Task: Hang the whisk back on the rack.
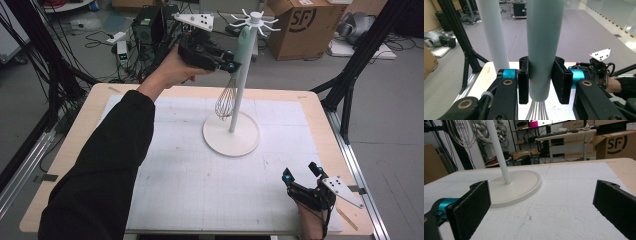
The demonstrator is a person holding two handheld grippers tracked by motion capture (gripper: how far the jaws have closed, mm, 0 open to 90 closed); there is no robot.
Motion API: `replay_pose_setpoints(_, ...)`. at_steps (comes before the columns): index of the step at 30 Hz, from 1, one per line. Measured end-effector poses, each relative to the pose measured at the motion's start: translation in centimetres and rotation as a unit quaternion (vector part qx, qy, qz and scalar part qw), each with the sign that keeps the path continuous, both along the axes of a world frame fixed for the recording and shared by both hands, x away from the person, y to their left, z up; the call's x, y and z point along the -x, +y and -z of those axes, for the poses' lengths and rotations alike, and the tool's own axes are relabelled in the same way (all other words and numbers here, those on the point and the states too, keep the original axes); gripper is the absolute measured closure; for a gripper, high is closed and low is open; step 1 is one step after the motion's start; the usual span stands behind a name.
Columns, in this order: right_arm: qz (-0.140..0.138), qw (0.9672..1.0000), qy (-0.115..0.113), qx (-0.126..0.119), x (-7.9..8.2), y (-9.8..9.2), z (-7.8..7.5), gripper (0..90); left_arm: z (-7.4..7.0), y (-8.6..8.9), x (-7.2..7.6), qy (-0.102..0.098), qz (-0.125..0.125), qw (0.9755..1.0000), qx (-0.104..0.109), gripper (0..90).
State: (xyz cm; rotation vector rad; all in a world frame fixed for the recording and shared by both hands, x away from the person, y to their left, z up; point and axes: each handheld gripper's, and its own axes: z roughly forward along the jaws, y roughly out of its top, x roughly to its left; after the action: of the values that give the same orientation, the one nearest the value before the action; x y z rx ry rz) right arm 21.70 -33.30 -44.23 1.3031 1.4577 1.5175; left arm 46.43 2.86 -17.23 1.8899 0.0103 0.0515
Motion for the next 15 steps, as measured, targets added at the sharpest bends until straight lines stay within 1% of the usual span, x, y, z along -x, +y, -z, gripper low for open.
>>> replay_pose_setpoints(3,0.0,1.0,-0.002,0.002,-0.03,-0.13,0.01,0.4,0.42,-0.12,-0.41,0.004,-0.005,1.0,-0.004,69.2)
replay_pose_setpoints(6,0.001,1.0,-0.001,0.0,-0.04,-0.14,0.03,0.4,0.58,-0.13,-0.74,0.004,-0.007,1.0,0.0,69.2)
replay_pose_setpoints(9,0.002,1.0,-0.003,0.003,-0.06,-0.23,0.05,0.4,0.77,-0.24,-0.82,-0.001,-0.007,1.0,0.004,69.2)
replay_pose_setpoints(11,0.003,1.0,-0.002,0.003,-0.05,-0.26,0.06,0.4,0.84,-0.27,-0.73,-0.007,-0.01,0.9999,0.007,69.2)
replay_pose_setpoints(15,0.002,1.0,-0.002,0.004,0.03,-0.28,0.03,0.4,0.97,-0.16,-0.66,-0.008,-0.012,0.9998,0.012,69.2)
